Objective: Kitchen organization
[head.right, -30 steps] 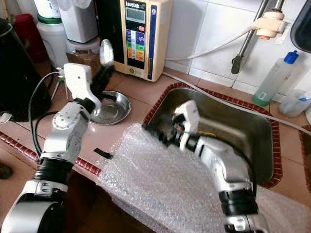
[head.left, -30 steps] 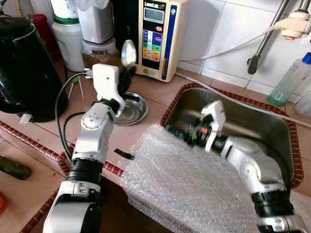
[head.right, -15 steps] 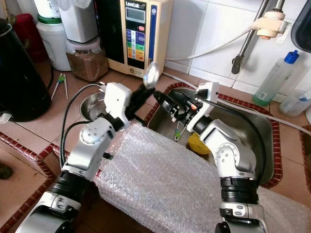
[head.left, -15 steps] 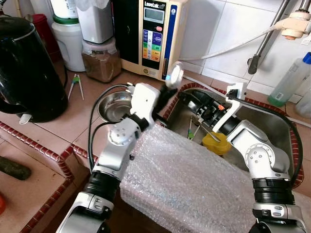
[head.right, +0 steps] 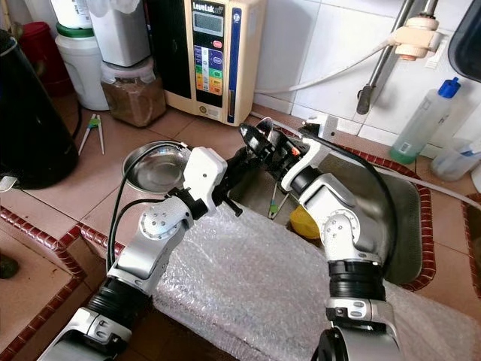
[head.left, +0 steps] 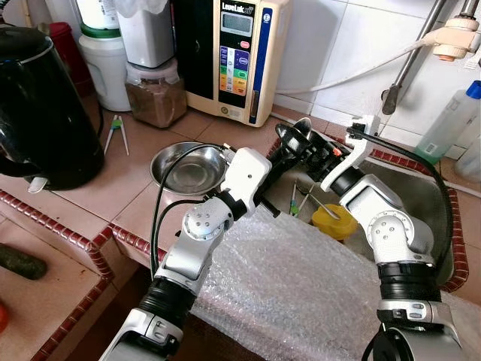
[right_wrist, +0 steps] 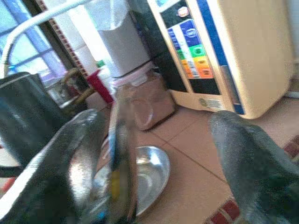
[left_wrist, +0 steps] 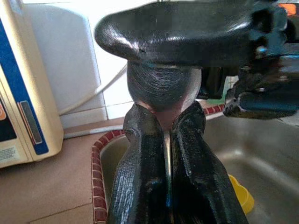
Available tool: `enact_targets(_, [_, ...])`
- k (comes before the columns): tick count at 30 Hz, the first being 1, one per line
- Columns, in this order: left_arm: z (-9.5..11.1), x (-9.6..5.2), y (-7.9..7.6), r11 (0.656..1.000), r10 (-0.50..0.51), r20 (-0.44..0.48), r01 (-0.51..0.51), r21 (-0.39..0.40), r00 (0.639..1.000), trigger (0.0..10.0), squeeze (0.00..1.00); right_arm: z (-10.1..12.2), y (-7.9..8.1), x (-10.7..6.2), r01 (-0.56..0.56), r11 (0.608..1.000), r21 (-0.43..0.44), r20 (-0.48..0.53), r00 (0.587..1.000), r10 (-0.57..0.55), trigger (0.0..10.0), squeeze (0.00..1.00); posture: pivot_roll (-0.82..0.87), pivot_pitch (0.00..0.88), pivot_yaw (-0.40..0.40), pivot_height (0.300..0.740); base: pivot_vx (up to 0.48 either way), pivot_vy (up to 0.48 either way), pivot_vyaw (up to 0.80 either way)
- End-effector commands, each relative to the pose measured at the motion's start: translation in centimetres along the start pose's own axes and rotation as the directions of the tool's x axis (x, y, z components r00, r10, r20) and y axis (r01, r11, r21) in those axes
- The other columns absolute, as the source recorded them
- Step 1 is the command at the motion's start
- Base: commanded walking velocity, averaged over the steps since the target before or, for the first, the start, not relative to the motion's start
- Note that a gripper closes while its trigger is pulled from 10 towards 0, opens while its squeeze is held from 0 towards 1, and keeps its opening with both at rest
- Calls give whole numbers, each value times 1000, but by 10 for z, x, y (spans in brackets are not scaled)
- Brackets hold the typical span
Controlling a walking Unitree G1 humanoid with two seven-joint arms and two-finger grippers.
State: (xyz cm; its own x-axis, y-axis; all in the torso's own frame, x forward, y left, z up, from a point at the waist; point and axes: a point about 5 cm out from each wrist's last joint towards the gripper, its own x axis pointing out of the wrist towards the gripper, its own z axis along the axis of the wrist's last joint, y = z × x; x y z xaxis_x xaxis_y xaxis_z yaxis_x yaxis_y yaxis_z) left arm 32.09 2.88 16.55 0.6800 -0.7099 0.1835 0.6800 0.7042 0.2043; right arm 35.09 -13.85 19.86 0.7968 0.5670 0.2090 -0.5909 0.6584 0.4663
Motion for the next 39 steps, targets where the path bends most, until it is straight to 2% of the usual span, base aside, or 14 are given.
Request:
enact_targets(1, [8,2,-2,1000,-16,35,15,25,999,0,0,5,-7,0,51,999,-10,5,999,-51,0,0,-36,0,-53,740,0,0,0])
enact_targets(34, [10,0,26,985,125,18,-126,117,992,0,0,4,-26,-8,154,988,-9,-20,988,-154,0,0,-44,0,-55,740,0,0,0])
enact_targets(35, [10,0,26,986,120,18,-122,118,993,2824,0,4,-26,-7,155,988,-9,-21,988,-155,0,0,-44,0,-55,740,0,0,0])
enact_targets(36, [10,0,26,986,117,18,-119,119,993,2824,0,4,-26,-7,156,988,-9,-21,987,-156,0,0,-42,0,-55,740,0,0,0])
enact_targets(37, [10,0,27,983,125,15,-126,131,992,10000,0,3,-26,-7,157,988,-6,-24,987,-157,0,0,-42,0,-55,740,0,0,0])
enact_targets(39, [10,0,27,983,127,12,-127,130,992,10000,0,3,-26,-7,156,988,-5,-27,987,-156,0,0,-42,0,-55,740,0,0,0])
